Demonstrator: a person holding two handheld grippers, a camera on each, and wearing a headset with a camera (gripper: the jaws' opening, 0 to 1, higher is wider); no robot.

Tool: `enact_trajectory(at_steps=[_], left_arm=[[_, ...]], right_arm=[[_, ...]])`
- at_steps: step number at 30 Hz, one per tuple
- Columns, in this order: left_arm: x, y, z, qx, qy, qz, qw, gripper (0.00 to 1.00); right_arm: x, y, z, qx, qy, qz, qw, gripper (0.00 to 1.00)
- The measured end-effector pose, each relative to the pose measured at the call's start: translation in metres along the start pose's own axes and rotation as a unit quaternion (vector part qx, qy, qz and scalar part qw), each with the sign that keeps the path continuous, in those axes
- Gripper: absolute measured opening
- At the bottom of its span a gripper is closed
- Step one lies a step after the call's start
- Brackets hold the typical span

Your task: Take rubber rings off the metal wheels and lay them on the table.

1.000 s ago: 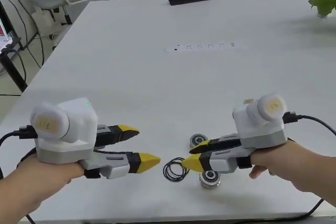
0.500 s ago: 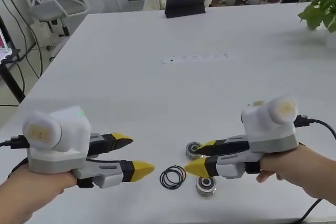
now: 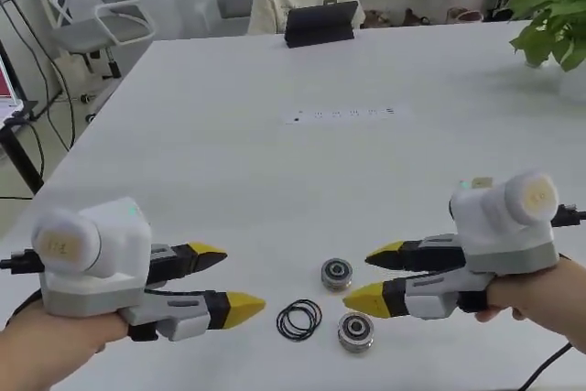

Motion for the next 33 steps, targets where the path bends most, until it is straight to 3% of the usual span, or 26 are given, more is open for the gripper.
enact_trajectory(at_steps=[13,20,24,33], left_arm=[[-0.003,0.003,-0.002,-0.004,0.004,-0.007,1.0,0.48],[-0.003,0.007,-0.003,-0.003,0.003,-0.011,0.9999,0.48],[-0.004,0.008,-0.004,-0.004,0.006,-0.013,0.9999,0.5],[-0.008,0.011,0.001,-0.004,0.004,-0.017,0.9998,0.53]], right_arm=[[-0.022,0.007,0.008,-0.002,0.009,0.026,0.9996,0.5],[-0.027,0.002,0.017,-0.042,-0.012,0.046,0.998,0.54],[-0.032,-0.001,0.021,-0.032,-0.006,0.039,0.9987,0.57],[-0.043,0.001,0.031,-0.037,-0.008,0.059,0.9975,0.58]])
Point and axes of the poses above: the centre of the closed fingertips' face, and the gripper's own axes: x roughly forward along the fingers, y roughly to its right, z roughly out of its underside, the point moved 2 cm from there along -x, roughly backward along the fingers, and after that the axes turned 14 degrees about -y, right-handed, at the moved point
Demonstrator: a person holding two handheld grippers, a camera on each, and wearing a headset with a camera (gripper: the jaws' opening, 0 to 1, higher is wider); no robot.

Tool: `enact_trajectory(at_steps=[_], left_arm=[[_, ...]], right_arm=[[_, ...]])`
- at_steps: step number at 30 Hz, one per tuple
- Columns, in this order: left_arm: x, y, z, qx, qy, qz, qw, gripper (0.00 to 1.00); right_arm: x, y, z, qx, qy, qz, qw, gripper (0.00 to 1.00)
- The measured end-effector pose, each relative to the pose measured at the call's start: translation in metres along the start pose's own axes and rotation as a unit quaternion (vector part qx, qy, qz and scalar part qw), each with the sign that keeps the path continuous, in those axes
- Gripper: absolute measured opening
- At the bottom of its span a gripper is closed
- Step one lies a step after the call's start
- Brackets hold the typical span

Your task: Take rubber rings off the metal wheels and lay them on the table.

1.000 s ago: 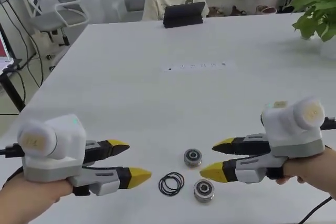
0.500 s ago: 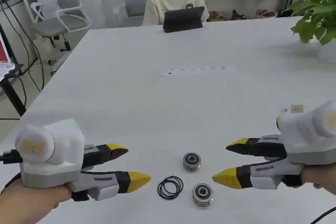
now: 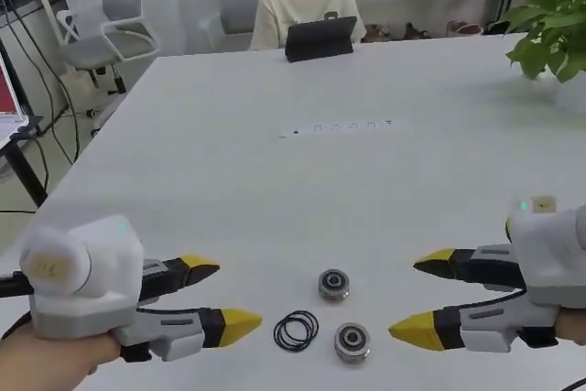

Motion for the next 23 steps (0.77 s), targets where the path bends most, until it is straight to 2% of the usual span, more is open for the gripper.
enact_trajectory(at_steps=[12,23], left_arm=[[-0.002,0.003,0.004,-0.003,-0.003,0.0,1.0,0.56],[-0.003,0.005,0.007,-0.002,-0.01,0.0,1.0,0.58]], right_arm=[[-0.007,-0.003,0.01,-0.005,-0.006,0.012,0.9999,0.6],[-0.009,-0.004,0.012,0.006,0.004,0.011,0.9999,0.61]])
Point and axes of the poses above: the centre of the closed fingertips' face, and the gripper's own axes: x roughly forward along the fingers, y roughly to its right, z roughly out of its underside, the point moved 2 cm from there along -x, roughly backward along the fingers, and after that the axes turned 14 degrees about -y, right-handed, at the moved point
